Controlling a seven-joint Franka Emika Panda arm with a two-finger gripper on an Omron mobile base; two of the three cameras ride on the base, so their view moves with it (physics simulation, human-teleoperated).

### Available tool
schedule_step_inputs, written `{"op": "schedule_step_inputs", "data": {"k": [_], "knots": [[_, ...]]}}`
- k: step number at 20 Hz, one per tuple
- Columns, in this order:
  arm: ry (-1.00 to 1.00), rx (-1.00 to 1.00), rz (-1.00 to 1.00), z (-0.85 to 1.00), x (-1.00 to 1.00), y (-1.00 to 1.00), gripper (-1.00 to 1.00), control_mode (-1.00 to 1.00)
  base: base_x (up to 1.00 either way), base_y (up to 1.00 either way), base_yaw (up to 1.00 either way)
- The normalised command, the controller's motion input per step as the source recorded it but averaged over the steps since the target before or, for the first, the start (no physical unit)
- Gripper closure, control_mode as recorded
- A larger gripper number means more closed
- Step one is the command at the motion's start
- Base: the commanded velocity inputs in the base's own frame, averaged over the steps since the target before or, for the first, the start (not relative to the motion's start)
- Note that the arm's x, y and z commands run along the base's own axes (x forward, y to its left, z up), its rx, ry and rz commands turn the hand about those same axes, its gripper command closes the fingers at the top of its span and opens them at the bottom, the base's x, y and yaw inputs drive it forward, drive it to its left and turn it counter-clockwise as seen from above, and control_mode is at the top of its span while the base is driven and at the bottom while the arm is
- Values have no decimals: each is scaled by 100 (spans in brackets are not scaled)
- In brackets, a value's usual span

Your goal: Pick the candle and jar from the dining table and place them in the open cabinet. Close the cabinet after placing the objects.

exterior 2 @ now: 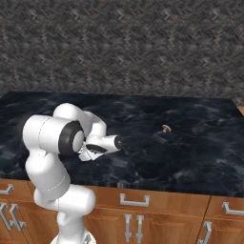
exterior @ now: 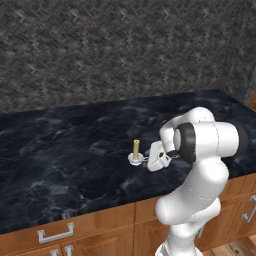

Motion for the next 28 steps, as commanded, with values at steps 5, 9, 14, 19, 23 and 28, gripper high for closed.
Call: {"op": "schedule_step_inputs", "data": {"k": [5,9,14,19,23,28], "knots": [[1,1,0,-17,0,2,-100,-100,0,0,0],[0,1,0,-12,0,1,-100,-100,0,0,0],[-1,1,0,-6,0,3,-100,-100,0,0,0],[0,0,0,0,0,0,-100,-100,0,0,0],[0,0,0,0,0,0,-100,-100,0,0,0],[0,0,0,0,2,3,100,-100,0,0,0]]}}
